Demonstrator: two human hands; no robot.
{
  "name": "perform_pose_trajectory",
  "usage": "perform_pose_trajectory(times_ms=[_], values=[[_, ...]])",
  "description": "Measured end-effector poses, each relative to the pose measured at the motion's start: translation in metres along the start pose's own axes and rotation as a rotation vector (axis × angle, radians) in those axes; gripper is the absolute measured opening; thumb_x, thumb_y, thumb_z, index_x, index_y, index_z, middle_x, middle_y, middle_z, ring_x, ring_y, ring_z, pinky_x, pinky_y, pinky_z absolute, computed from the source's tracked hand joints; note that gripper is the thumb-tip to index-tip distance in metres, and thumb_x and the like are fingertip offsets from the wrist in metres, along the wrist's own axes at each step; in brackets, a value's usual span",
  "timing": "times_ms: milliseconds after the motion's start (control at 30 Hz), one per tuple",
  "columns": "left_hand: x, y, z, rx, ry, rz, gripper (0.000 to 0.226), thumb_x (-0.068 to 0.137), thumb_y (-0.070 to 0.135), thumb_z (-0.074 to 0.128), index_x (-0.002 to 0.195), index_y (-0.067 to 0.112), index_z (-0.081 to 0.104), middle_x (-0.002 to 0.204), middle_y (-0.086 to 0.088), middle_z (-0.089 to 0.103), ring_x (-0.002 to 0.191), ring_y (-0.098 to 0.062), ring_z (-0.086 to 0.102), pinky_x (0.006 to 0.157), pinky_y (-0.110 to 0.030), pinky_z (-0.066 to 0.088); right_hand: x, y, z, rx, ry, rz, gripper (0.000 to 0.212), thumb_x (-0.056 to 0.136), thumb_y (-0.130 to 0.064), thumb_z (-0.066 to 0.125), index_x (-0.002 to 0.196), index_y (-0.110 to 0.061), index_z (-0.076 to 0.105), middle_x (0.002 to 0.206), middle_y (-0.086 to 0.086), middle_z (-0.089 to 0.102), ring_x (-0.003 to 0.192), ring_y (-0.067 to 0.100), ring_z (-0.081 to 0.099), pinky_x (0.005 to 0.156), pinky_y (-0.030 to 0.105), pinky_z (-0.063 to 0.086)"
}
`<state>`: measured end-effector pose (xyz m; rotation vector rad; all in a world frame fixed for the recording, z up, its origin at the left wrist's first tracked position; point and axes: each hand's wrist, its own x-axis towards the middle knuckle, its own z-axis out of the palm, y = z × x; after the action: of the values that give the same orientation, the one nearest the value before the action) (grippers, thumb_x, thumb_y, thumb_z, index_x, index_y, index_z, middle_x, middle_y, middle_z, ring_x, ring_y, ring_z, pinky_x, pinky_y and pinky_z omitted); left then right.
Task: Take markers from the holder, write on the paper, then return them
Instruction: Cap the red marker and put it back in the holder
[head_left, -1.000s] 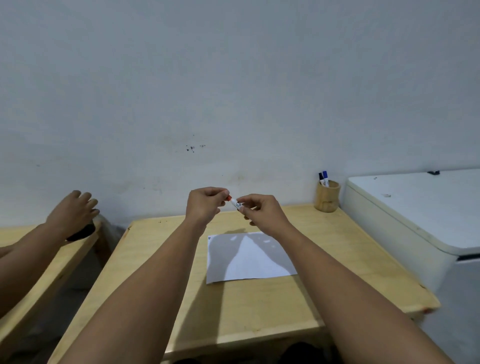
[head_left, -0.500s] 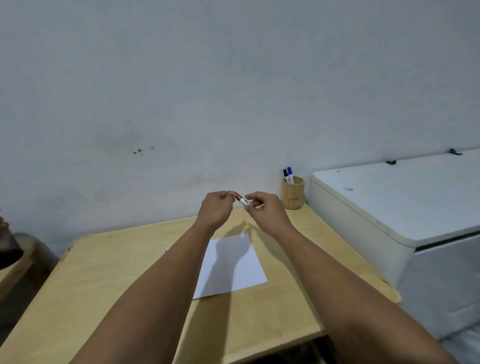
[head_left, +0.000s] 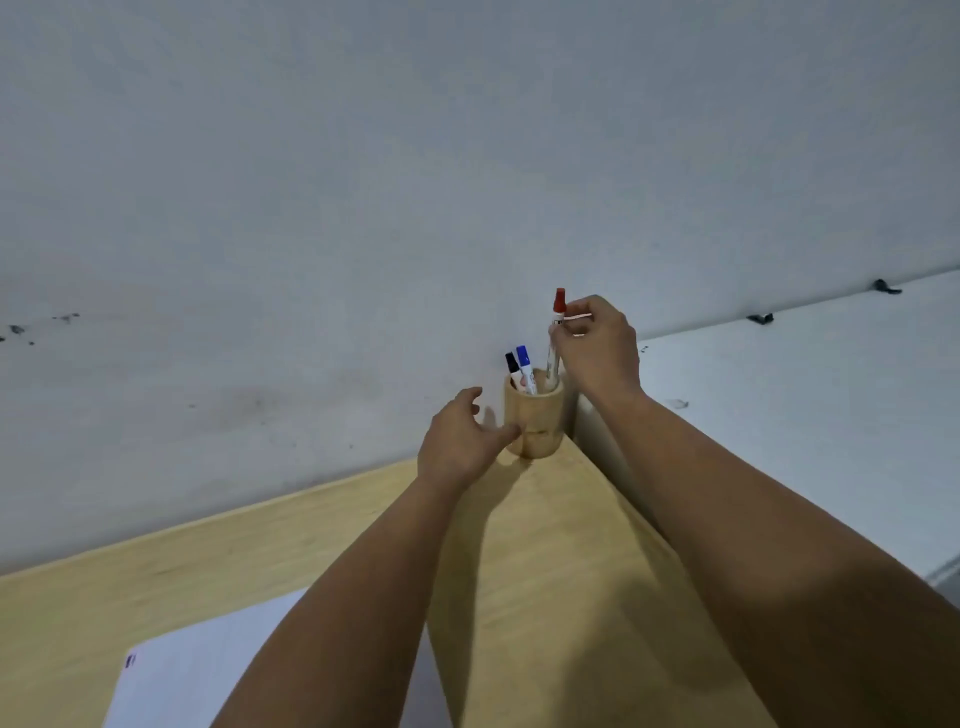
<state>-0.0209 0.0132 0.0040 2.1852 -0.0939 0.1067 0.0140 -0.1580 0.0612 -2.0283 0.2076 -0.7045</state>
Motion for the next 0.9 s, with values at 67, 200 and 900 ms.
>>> perform_pose_trajectory(times_ms=[67, 200, 900], values=[[0.012, 0.000, 0.012, 0.023, -0.008, 0.003, 0.092, 0.080, 0.054, 0.082, 0.155, 0.021, 0.042, 0.151, -0.005, 0.057, 0.129, -0.025, 0.061, 0.103, -0.047, 0.054, 0.007, 0.011, 0.008, -0.047, -0.042, 0.030, 0.021, 0.095, -0.032, 0.075, 0.111, -0.036, 0.063, 0.102, -0.011, 0.075, 0.106, 0.024, 0.075, 0.104, 0.056, 0.055], [0.020, -0.004, 0.033, 0.041, 0.008, 0.004, 0.084, 0.078, 0.056, 0.083, 0.147, 0.020, 0.049, 0.142, 0.000, 0.063, 0.122, -0.023, 0.064, 0.094, -0.041, 0.056, 0.005, 0.026, 0.024, -0.201, -0.059, -0.106, 0.027, 0.097, -0.034, 0.072, 0.123, -0.034, 0.067, 0.114, -0.006, 0.068, 0.098, 0.015, 0.065, 0.106, 0.055, 0.050], [0.007, -0.001, 0.014, 0.198, 0.067, 0.011, 0.061, 0.088, 0.060, 0.068, 0.138, 0.027, 0.059, 0.128, 0.005, 0.072, 0.115, -0.020, 0.068, 0.089, -0.037, 0.054, -0.013, -0.030, 0.010, -0.219, 0.018, -0.251, 0.025, 0.105, -0.041, 0.061, 0.107, -0.017, 0.067, 0.098, -0.005, 0.081, 0.092, 0.025, 0.075, 0.100, 0.049, 0.050]])
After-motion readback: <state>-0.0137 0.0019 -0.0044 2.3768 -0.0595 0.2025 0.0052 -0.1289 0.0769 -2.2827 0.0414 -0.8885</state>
